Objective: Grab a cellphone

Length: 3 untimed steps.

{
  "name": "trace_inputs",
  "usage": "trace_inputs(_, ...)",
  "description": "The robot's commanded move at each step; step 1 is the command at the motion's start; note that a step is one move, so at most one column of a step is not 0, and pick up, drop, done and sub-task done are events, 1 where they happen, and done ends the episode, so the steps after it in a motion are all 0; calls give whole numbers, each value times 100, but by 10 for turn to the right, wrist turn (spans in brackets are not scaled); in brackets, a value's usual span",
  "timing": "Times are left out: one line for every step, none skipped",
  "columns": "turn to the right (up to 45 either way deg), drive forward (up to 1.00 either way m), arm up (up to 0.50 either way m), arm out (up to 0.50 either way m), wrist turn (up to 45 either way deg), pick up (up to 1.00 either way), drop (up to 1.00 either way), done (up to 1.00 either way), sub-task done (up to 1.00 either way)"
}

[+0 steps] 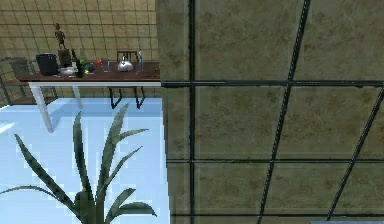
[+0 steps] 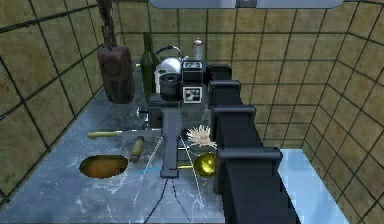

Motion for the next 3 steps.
trace_inputs(0, 0, 0, 0, 450, 0, 0, 0, 0)
trace_inputs(0, 0, 0, 0, 450, 0, 0, 0, 0)
trace_inputs(0, 0, 0, 0, 450, 0, 0, 0, 0)
